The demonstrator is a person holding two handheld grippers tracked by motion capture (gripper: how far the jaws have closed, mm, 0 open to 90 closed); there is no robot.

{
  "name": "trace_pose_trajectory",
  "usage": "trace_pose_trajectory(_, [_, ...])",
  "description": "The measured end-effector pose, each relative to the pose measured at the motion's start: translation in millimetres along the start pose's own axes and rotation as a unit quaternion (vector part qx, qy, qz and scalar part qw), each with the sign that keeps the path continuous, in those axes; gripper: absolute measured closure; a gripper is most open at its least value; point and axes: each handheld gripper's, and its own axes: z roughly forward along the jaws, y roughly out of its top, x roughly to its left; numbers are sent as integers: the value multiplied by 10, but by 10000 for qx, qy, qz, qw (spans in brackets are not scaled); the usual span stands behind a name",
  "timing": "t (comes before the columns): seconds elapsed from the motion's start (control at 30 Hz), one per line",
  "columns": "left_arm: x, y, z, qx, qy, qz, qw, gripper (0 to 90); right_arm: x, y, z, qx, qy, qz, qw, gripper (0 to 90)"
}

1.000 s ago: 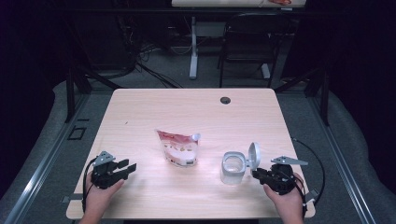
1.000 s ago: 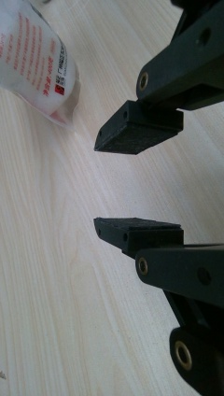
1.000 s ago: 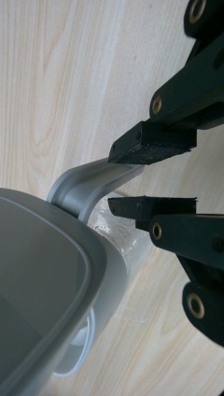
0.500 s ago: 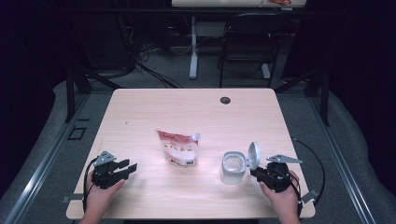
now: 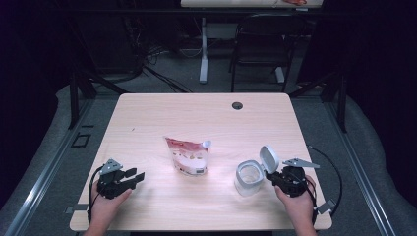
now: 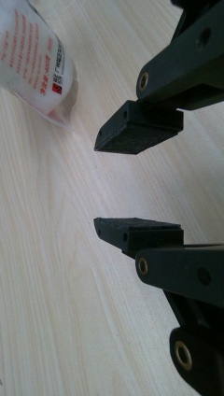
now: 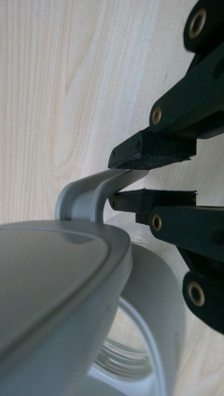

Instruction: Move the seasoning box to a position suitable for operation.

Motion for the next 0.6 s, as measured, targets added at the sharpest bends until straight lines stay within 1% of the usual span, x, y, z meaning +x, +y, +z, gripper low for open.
trace_pose_trajectory(0.03, [-1, 0, 0, -3, 2, 1, 10000, 563, -11, 6, 3, 0, 15, -3, 10000, 785])
trace_pose_trajectory(0.2, [1, -3, 3, -15, -3, -14, 10000, 563, -76, 29, 18, -11, 86, 144, 9999, 793])
trace_pose_trajectory(0.23, [1, -3, 6, -14, -4, -9, 10000, 563, -90, 31, 13, -21, 103, 194, 9998, 889])
trace_pose_trajectory(0.27, [-2, -3, 8, -24, 12, -11, 10000, 563, -101, 27, 5, -93, 83, 245, 9996, 900])
trace_pose_trajectory(0.3, [-3, -3, 9, -23, 11, -7, 10000, 563, -131, 26, -9, -192, 103, 361, 9991, 900])
trace_pose_trajectory(0.4, [-4, -4, 12, -13, 9, -9, 10000, 563, -253, 25, -41, -312, 355, 767, 9959, 883])
trace_pose_trajectory(0.47, [-3, -4, 10, -20, 11, -13, 10000, 563, -297, 6, -49, -305, 351, 859, 9952, 884])
trace_pose_trajectory(0.6, [0, -4, 14, -24, 8, -15, 10000, 563, -314, -7, -47, -278, 360, 900, 9949, 876])
